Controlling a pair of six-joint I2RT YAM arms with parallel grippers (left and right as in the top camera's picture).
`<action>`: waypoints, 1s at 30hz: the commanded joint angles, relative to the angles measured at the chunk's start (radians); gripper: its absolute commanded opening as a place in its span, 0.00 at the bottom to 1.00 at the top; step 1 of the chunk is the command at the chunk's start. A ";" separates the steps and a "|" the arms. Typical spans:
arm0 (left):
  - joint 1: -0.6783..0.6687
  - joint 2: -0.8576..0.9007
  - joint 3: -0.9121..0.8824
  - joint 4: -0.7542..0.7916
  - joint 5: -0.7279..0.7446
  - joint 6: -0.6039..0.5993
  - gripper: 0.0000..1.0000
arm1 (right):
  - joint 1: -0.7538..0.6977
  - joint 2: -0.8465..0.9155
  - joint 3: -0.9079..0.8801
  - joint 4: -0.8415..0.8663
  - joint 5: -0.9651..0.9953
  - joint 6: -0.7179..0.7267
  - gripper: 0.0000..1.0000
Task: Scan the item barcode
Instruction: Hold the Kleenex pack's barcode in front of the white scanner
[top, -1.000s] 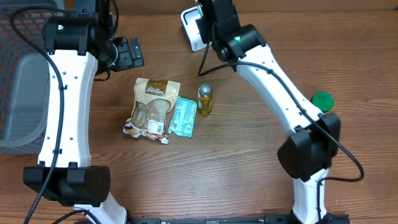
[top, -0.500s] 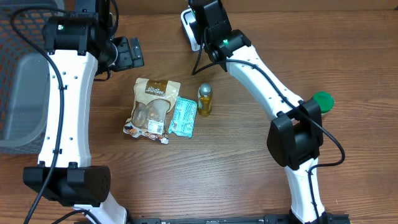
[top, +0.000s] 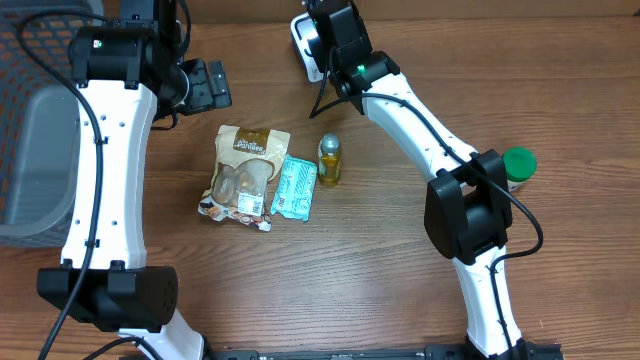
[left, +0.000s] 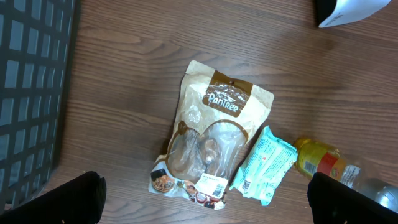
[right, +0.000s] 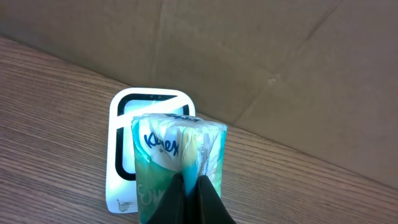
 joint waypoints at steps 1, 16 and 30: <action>-0.006 0.002 0.015 0.004 0.005 0.011 0.99 | -0.003 0.017 0.008 0.019 -0.007 0.000 0.04; -0.006 0.002 0.015 0.003 0.005 0.011 1.00 | -0.010 0.073 0.008 0.097 -0.007 0.000 0.04; -0.006 0.002 0.015 0.003 0.005 0.011 0.99 | -0.061 0.044 0.008 -0.066 -0.008 0.204 0.41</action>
